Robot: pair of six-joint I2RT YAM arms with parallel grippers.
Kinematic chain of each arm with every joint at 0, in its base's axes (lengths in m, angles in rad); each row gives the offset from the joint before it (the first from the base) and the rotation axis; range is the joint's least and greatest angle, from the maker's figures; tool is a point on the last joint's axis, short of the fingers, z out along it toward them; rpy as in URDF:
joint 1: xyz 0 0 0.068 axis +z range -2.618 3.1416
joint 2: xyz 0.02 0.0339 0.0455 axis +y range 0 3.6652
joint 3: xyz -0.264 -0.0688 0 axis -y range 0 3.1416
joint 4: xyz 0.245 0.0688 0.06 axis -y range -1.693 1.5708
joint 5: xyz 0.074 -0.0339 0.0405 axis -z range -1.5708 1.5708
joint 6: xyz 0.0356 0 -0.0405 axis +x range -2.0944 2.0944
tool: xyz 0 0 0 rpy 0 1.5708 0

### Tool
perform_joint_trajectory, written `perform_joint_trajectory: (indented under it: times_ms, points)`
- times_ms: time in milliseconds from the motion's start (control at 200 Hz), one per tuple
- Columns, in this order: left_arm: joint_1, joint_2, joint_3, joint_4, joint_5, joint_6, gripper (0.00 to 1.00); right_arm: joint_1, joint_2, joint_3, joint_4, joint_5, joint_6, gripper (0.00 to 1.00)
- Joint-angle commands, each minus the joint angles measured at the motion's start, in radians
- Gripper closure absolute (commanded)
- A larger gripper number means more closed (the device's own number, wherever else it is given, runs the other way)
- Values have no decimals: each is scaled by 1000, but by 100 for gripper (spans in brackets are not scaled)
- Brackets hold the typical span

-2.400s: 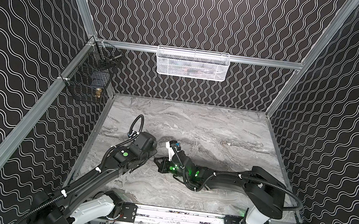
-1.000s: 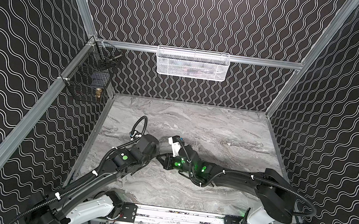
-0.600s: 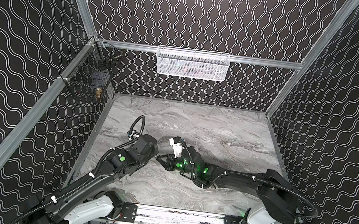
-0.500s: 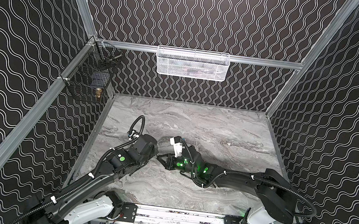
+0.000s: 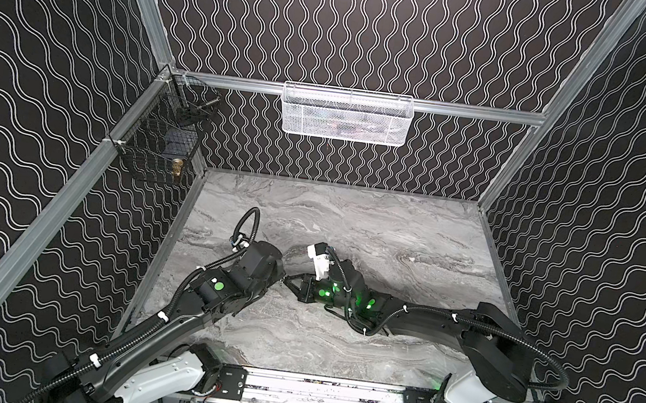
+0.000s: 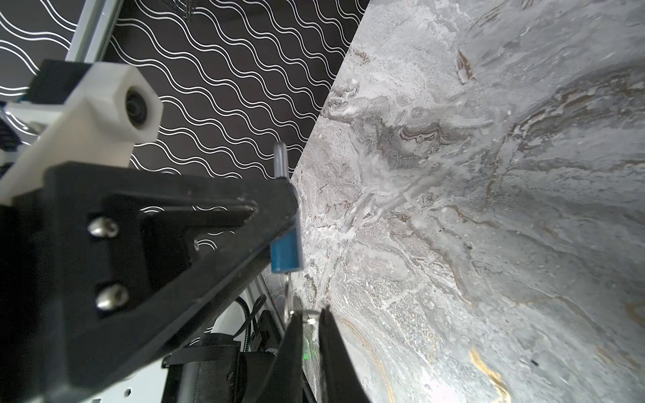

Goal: Unlock with the key

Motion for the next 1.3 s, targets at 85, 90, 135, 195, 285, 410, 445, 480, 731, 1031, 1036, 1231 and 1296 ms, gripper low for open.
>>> perform_joint_trajectory:
  times_ms: [85, 90, 135, 195, 285, 410, 445, 480, 731, 1031, 1036, 1231, 1296]
  points:
    - [-1, -2, 0, 27, -9, 10, 96, 0, -31, -7, 42, 7, -23, 86]
    - [0, -1, 0, 27, -8, 11, 96, 0, -32, -7, 40, 7, -24, 86]
    - [0, -2, 1, 28, -7, 11, 96, 1, -38, -6, 36, 5, -24, 86]
    - [0, -4, 1, 24, -6, 11, 97, 2, -40, -3, 30, -1, -26, 85]
    - [0, -6, 0, 25, -6, 11, 97, 2, -32, 10, 18, -9, -26, 83]
    - [0, -9, 1, 26, -5, 12, 98, 2, -16, 12, 19, -4, -18, 83]
    - [0, -8, 3, 25, -4, 12, 98, 2, -15, 11, 28, -6, -17, 83]
    - [0, -8, 3, 26, -2, 12, 98, 2, -9, 14, 29, -8, -17, 83]
    - [-1, -6, 3, 38, 21, 15, 98, 2, 16, 34, 35, -26, -13, 90]
    - [0, -3, -8, 77, 78, 17, 99, -1, 22, 76, 10, -15, -36, 95]
    - [0, -3, -8, 78, 79, 17, 99, -1, 21, 77, 9, -15, -37, 95]
    - [0, 2, 12, 53, 42, 24, 99, -3, 4, 74, -31, -9, -31, 87]
    - [0, 0, 17, 47, 23, 24, 99, -2, -3, 64, -32, -11, -24, 85]
